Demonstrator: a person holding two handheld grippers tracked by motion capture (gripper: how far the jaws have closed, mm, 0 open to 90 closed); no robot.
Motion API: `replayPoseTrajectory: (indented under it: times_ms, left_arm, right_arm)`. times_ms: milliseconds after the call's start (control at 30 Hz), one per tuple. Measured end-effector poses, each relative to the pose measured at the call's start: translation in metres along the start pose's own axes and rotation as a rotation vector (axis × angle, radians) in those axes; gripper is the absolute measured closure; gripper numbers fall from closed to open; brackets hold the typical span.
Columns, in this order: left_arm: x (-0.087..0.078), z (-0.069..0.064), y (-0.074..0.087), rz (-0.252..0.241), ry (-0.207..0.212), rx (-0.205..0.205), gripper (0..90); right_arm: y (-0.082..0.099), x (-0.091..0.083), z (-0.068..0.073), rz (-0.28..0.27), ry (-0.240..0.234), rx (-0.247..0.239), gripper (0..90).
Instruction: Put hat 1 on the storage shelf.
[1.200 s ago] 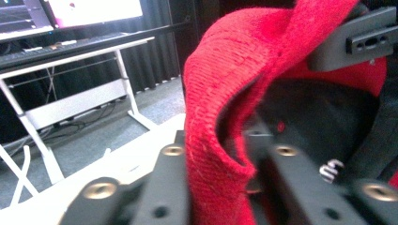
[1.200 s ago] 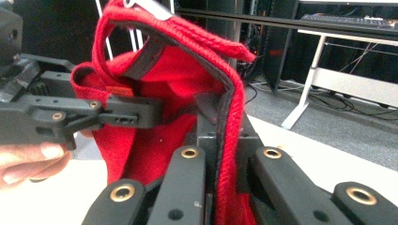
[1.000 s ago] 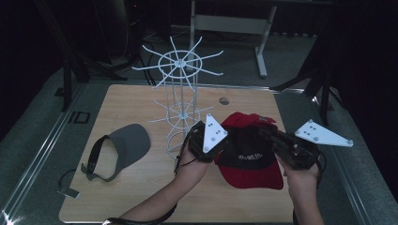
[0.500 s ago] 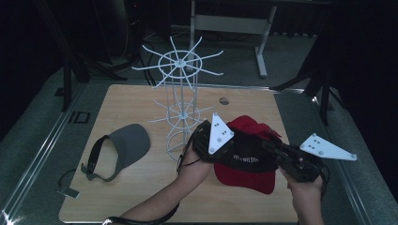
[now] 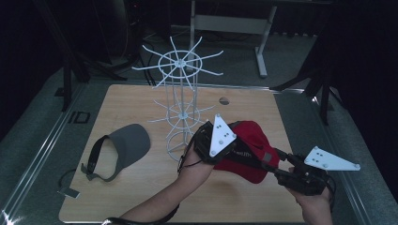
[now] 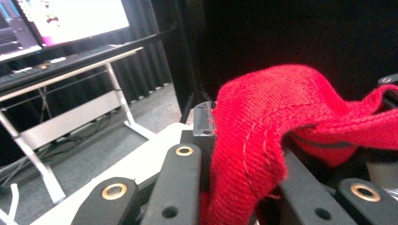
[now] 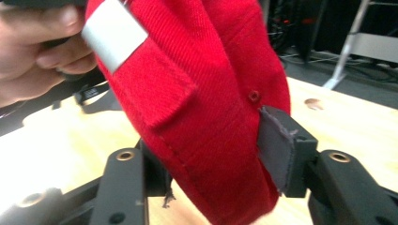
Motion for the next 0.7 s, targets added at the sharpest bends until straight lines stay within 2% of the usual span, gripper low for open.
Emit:
replayPoseTrajectory:
  times_ms: [167, 200, 267, 333, 400, 467, 500, 533, 567, 600, 700]
  left_arm:
    - [0.0, 0.001, 0.001, -0.005, 0.023, -0.019, 84.4]
    - [0.0, 0.002, 0.002, -0.001, 0.012, -0.021, 84.4]
    - [-0.001, 0.004, 0.002, -0.002, 0.023, -0.037, 84.4]
    - [-0.002, 0.006, 0.004, 0.002, 0.001, -0.033, 84.4]
    - [-0.002, 0.008, 0.007, -0.008, 0.038, -0.06, 84.4]
    - [-0.004, 0.007, 0.011, -0.021, 0.089, -0.057, 84.3]
    - [-0.004, 0.007, 0.012, -0.017, 0.086, -0.053, 84.3]
    - [-0.005, 0.007, 0.013, -0.016, 0.111, -0.053, 84.3]
    - [-0.005, 0.007, 0.013, -0.016, 0.111, -0.053, 84.2]
    - [-0.006, 0.005, 0.015, -0.017, 0.119, -0.031, 84.2]
    - [-0.008, 0.004, 0.017, -0.018, 0.163, -0.012, 84.2]
  right_arm:
    - [0.005, -0.002, 0.006, 0.017, -0.03, -0.025, 39.5]
    - [0.004, -0.003, 0.008, 0.017, -0.037, -0.034, 39.2]
    - [0.003, -0.007, 0.011, 0.013, -0.058, -0.05, 36.8]
    - [0.001, -0.009, 0.014, 0.018, -0.098, -0.058, 36.9]
    - [-0.001, -0.011, 0.016, 0.011, -0.118, -0.06, 38.8]
    - [-0.003, -0.014, 0.017, 0.006, -0.126, -0.075, 39.9]
    - [-0.004, -0.015, 0.014, 0.002, -0.114, -0.077, 42.0]
    - [-0.005, -0.015, 0.012, 0.001, -0.1, -0.08, 42.3]
    - [-0.005, -0.015, 0.012, 0.001, -0.1, -0.08, 42.3]
    - [-0.007, -0.013, 0.006, 0.002, -0.069, -0.09, 45.1]
    - [-0.011, -0.008, 0.001, 0.001, -0.054, -0.108, 49.3]
Point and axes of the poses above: each handheld gripper's, and its own axes: x roughly forward along the jaws, y roughly out of its underside, z roughly to its left, the point moved 5 cm from there along x, roughly forward along the jaws, and after that the axes turned 5 degrees about -z, right-handed, at the moved point
